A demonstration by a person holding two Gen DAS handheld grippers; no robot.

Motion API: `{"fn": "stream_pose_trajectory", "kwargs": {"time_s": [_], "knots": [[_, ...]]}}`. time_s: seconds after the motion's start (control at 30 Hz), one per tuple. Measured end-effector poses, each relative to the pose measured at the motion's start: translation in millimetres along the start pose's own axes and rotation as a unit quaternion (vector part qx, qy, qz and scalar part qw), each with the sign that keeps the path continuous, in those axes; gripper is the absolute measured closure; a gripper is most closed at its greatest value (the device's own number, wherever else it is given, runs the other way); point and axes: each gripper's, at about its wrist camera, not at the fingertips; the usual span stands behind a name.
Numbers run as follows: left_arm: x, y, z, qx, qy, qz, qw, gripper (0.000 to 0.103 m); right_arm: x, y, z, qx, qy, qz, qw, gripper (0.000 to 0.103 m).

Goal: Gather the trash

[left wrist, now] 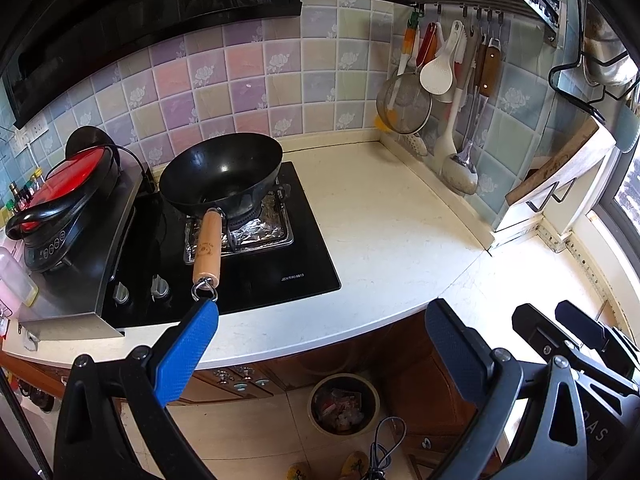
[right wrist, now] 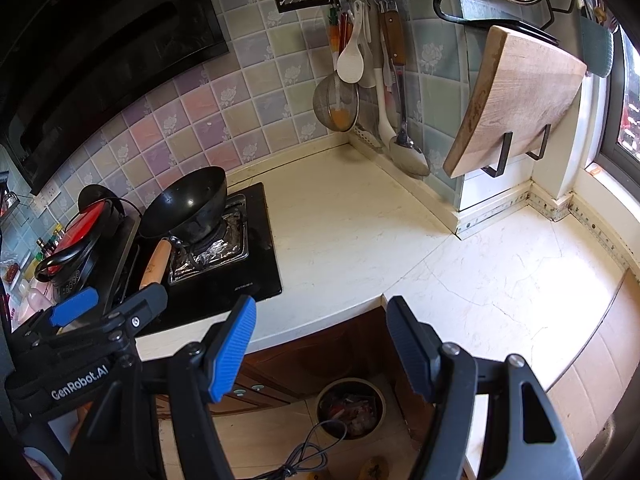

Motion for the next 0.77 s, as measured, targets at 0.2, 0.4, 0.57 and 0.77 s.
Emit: {"fn": "stream_pose_trajectory", "kwargs": {"time_s": [0.2,0.4,0.57,0.77], "knots": [[1.3,-1.8,1.2,0.004,-0.003,0.002,1.0,0.001,9.8,-7.0,-1.6,0.002,-0.002,0.007,1.0,0.035],[1.2,-3.9,0.3,0.006,-0.003,0.002,1.0,0.001,10.8,-8.4,-2.3,0.003,-0.004,0.011,1.0,0.035],[1.2,-4.2,0.4,0.005,-0.003,0.002,1.0,0.001,10.0,-9.0,-1.9,0.002,-0.006,0.015,1.0,0.035],[1.1,-7.6,-0.9,0.009,-0.003,0.001,1.0,0.001,10.2,-9.2,-2.1,0.003,-0.007,0.015,1.0,0.035]]}}
Point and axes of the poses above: each gripper's, at about its wrist camera, not at the fingertips, and z roughly the way its jaws point, x to its left, y to its top, and after that the axes turned 13 degrees about -x, right-handed
